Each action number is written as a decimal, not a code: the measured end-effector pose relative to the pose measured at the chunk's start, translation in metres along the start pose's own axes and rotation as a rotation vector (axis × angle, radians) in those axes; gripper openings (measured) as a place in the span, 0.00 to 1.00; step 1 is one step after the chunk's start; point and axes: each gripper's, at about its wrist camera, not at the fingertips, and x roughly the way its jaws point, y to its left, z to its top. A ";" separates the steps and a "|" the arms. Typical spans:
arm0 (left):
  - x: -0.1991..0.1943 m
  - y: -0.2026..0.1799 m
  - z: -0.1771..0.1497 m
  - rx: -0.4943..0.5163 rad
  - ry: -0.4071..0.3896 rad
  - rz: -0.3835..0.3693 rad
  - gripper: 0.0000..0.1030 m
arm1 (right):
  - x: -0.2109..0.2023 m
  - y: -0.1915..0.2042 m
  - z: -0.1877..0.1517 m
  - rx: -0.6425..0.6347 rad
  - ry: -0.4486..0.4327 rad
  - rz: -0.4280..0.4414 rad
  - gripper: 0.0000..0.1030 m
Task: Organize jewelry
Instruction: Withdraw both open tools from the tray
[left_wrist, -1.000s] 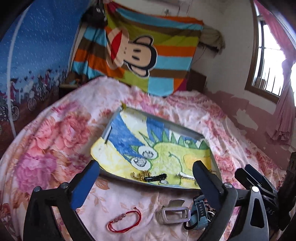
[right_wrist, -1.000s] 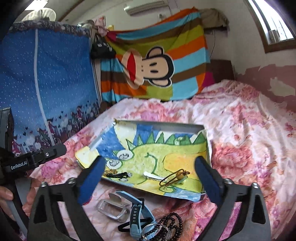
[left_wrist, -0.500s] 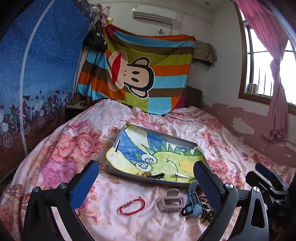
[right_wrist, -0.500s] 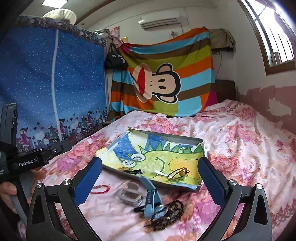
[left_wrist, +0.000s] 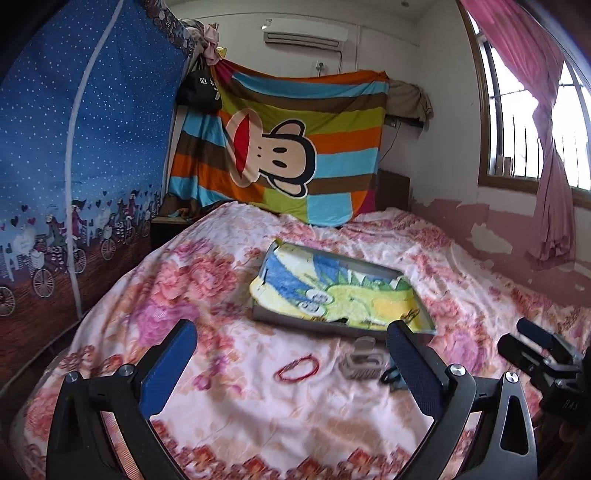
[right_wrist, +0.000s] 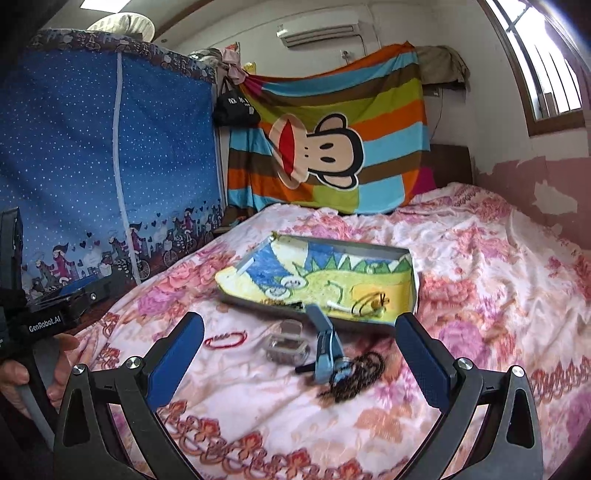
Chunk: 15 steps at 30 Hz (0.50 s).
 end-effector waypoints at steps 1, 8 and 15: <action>-0.001 0.001 -0.002 0.005 0.010 0.005 1.00 | -0.001 0.000 -0.003 0.006 0.013 0.001 0.99; -0.007 0.009 -0.019 0.042 0.094 0.018 1.00 | 0.003 0.000 -0.023 0.040 0.121 0.009 0.99; -0.006 0.009 -0.032 0.068 0.169 0.014 1.00 | 0.011 0.007 -0.039 0.019 0.211 0.001 0.99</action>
